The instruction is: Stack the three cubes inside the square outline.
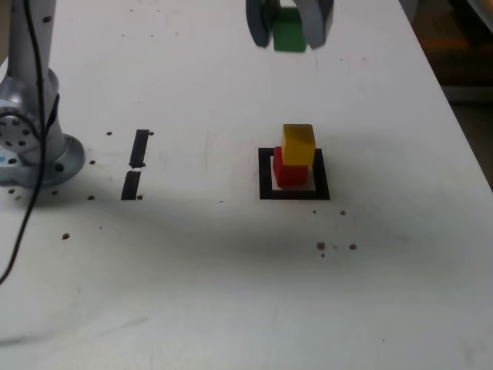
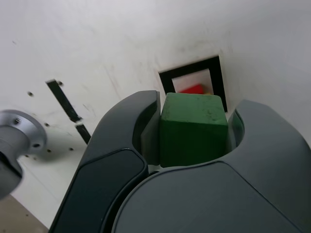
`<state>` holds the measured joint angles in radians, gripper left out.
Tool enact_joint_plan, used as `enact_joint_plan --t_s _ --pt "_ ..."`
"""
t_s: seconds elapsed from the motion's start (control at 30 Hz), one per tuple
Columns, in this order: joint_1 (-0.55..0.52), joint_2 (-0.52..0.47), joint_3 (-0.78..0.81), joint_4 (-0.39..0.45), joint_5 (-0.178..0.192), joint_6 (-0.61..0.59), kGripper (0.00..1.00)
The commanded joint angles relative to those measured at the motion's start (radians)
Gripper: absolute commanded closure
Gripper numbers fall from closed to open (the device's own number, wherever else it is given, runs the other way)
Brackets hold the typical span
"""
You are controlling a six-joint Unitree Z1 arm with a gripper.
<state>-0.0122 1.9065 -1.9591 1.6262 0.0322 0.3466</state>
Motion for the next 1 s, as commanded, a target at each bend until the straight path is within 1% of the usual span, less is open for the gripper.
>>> enact_joint_plan --t_s 0.0,0.1,0.23,0.57,0.8,0.97 --pt "-0.048 -0.004 0.009 0.013 -0.002 -0.386 1.0" --pt "-0.117 0.019 0.021 0.013 -0.004 -0.514 1.0" --pt "-0.157 0.061 0.025 0.012 -0.002 -0.603 1.0" --pt "-0.161 0.163 -0.001 0.011 -0.001 -0.647 1.0" --pt "-0.161 0.178 0.008 0.009 -0.002 -0.66 1.0" --pt "-0.161 0.175 0.008 0.008 -0.011 -0.66 1.0"
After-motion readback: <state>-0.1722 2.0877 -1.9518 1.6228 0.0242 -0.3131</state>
